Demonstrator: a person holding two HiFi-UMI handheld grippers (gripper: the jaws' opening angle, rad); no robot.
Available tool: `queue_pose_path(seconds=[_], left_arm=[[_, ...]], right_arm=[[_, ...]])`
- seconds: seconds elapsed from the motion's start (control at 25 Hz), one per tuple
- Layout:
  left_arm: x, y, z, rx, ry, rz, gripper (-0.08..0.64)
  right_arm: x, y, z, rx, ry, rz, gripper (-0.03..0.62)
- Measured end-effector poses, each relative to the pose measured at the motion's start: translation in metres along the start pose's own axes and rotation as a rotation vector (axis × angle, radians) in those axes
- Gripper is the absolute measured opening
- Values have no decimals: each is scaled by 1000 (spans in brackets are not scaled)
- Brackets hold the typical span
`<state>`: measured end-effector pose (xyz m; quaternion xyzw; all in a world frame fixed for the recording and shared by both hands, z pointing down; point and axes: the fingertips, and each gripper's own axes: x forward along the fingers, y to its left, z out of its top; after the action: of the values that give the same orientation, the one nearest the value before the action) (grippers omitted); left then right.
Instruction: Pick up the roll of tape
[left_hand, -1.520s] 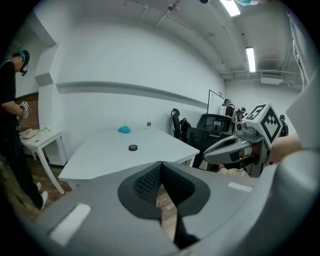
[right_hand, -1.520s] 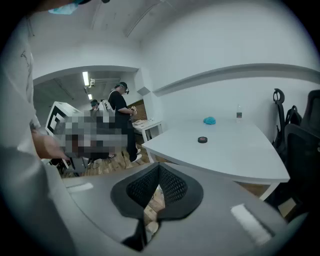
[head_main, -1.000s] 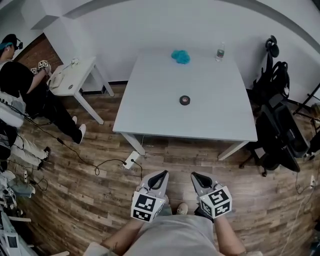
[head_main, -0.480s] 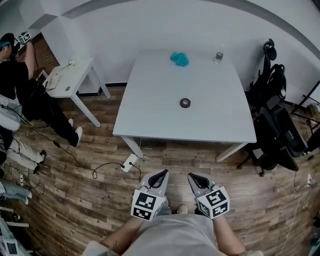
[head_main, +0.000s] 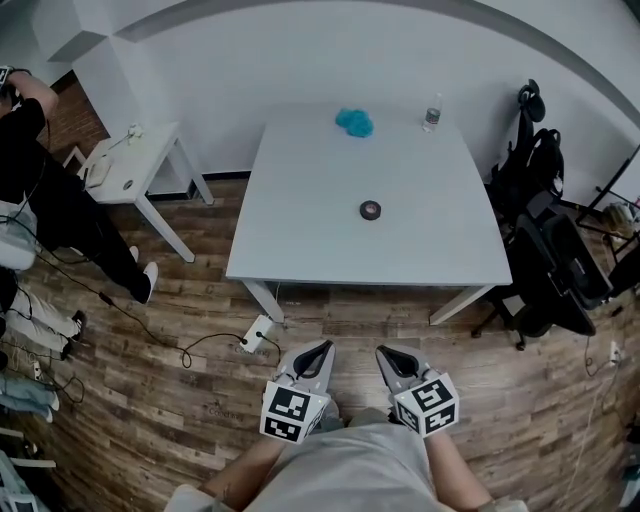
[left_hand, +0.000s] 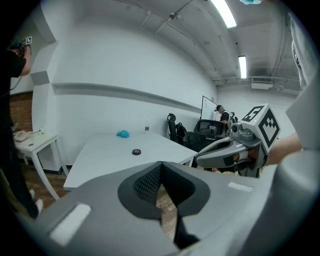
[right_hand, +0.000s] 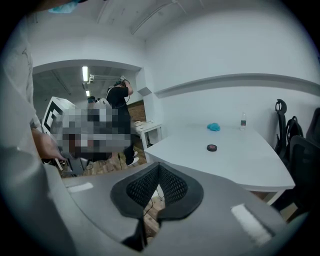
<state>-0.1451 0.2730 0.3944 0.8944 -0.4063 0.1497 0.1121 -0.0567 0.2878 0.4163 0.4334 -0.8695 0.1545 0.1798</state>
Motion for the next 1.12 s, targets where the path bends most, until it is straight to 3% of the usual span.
queue_pose_path(seconds=[0.28,1.12], left_arm=[[2,1,2,8,-7,-36,15],[71,28,26,19,6,-28,15]], right_arm=[[1,3,4,-3,-2,-28,6],[34,-73,18,42,-18,-49,6]])
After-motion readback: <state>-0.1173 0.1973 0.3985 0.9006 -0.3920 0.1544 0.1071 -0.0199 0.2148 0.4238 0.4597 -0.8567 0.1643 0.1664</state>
